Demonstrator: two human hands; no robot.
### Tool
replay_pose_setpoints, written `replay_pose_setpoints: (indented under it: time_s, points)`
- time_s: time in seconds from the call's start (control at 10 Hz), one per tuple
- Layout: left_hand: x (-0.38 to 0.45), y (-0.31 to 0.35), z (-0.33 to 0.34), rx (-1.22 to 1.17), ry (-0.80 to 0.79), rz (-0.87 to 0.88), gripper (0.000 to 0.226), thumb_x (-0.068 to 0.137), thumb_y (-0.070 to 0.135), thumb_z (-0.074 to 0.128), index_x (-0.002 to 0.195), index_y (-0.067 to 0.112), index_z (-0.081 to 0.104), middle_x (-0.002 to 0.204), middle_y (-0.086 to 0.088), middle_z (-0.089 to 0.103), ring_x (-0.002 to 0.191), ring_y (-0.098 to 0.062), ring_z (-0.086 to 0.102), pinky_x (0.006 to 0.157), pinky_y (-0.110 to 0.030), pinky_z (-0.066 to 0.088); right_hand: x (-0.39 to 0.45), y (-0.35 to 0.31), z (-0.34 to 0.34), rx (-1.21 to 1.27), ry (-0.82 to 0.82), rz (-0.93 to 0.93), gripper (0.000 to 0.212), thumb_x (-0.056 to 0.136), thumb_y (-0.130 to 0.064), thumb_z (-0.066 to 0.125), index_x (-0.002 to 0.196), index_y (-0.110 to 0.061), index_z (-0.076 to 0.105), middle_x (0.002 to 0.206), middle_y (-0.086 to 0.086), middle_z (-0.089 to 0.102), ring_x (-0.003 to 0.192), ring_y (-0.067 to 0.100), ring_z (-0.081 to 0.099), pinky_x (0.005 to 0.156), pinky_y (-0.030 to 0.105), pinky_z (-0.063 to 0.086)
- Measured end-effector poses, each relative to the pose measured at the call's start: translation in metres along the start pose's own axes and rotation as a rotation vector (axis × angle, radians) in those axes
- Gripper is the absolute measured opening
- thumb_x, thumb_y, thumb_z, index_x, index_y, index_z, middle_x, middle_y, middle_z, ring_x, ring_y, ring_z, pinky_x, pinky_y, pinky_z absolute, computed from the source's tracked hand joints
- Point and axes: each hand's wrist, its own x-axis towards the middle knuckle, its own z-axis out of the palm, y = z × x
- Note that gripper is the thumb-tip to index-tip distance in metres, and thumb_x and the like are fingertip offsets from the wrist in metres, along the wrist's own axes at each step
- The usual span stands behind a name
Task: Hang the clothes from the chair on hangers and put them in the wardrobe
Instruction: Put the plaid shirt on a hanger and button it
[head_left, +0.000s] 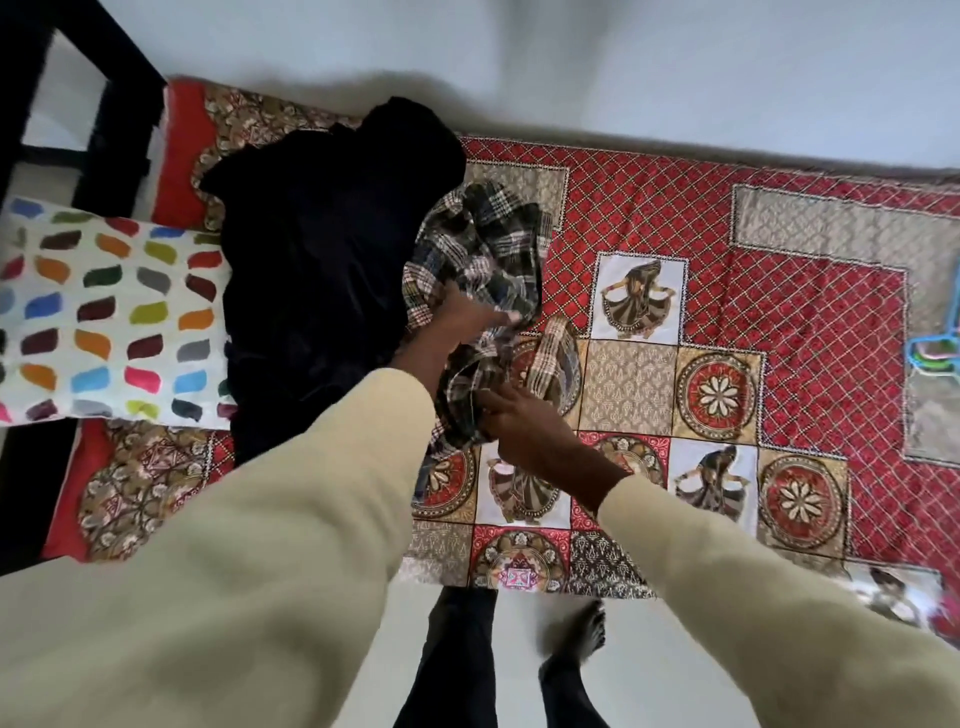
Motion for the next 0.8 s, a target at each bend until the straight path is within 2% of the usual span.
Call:
replay_pose_setpoints:
  time_s: [0.1,0.2,0.3,0.4,0.5,0.6,0.7,0.8]
  points:
    - [-0.022,-0.024,0.035,0.417,0.076,0.034,0.060,0.086,0.026,0.069,0.135,-0.001,0.048,0.135,-0.021,0.054,0.121,-0.036,0.055,0.089,-0.037,0.050,-0.030,-0.015,0.016,-0.038,-0.007,-0.133,0.029,0.072,-0.007,0.071,0.100,-0.013,0.073,0.115,0.008,0.063,0.107,0.032,0.057,0.087,0.049,0.054]
    - [-0.057,-0.042,0.056,0.274,0.065,0.057,0.037,0.095,0.022,0.054,0.120,-0.004,0.062,0.125,-0.020,0.063,0.114,-0.035,0.060,0.086,-0.035,0.050,-0.059,-0.026,0.018,0.037,-0.277,-0.024,0.033,0.083,-0.014,0.063,0.116,-0.015,0.067,0.121,0.006,0.061,0.116,0.029,0.054,0.097,0.046,0.049]
    - [-0.109,-0.040,0.058,-0.137,0.096,-0.004,0.031,0.096,0.010,0.050,0.126,0.004,0.057,0.126,-0.008,0.057,0.112,-0.028,0.055,0.088,-0.034,0.044,-0.086,-0.021,0.006,0.363,-0.581,0.362,0.044,0.095,-0.036,0.059,0.132,-0.012,0.058,0.127,0.011,0.062,0.116,0.028,0.057,0.098,0.036,0.046]
    - [-0.158,-0.046,0.049,-0.510,0.107,-0.011,0.016,0.091,0.003,0.043,0.102,0.012,0.050,0.104,-0.004,0.046,0.087,-0.023,0.047,0.080,-0.036,0.038,-0.117,0.006,-0.006,0.818,-0.275,0.766,0.036,0.096,-0.025,0.056,0.124,-0.003,0.062,0.123,0.017,0.064,0.093,0.022,0.058,0.086,0.033,0.049]
    - [-0.221,-0.038,0.043,-0.625,0.018,0.086,0.017,0.082,0.011,0.045,0.087,0.009,0.061,0.091,-0.013,0.063,0.077,-0.026,0.059,0.076,-0.037,0.051,-0.156,0.015,-0.029,0.789,0.224,0.877,0.053,0.092,-0.005,0.058,0.141,0.002,0.039,0.127,0.019,0.055,0.086,0.020,0.056,0.071,0.032,0.052]
    - [-0.307,-0.027,0.049,-0.636,-0.072,0.218,0.029,0.085,0.017,0.042,0.091,0.002,0.066,0.092,-0.020,0.066,0.081,-0.032,0.064,0.085,-0.043,0.052,-0.203,0.004,-0.064,0.398,0.412,0.650,0.102,0.079,0.006,0.063,0.156,-0.019,0.000,0.160,0.015,0.015,0.139,0.041,0.029,0.106,0.058,0.039]
    - [-0.363,-0.012,0.046,-0.507,-0.082,0.270,0.019,0.081,0.024,0.053,0.078,0.008,0.063,0.083,-0.013,0.058,0.072,-0.030,0.058,0.076,-0.039,0.051,-0.235,-0.011,-0.100,0.252,0.485,0.484,0.100,0.090,-0.014,0.062,0.153,-0.033,-0.013,0.164,0.010,-0.010,0.149,0.037,-0.001,0.116,0.063,0.011]
    - [-0.411,-0.006,0.042,-0.440,0.022,0.331,0.024,0.065,0.027,0.063,0.085,0.015,0.057,0.076,-0.007,0.050,0.067,-0.027,0.049,0.069,-0.038,0.043,-0.270,-0.041,-0.138,0.195,0.506,0.326,0.067,0.093,-0.023,0.060,0.152,-0.024,0.029,0.162,0.010,0.014,0.147,0.032,0.017,0.116,0.056,0.015]
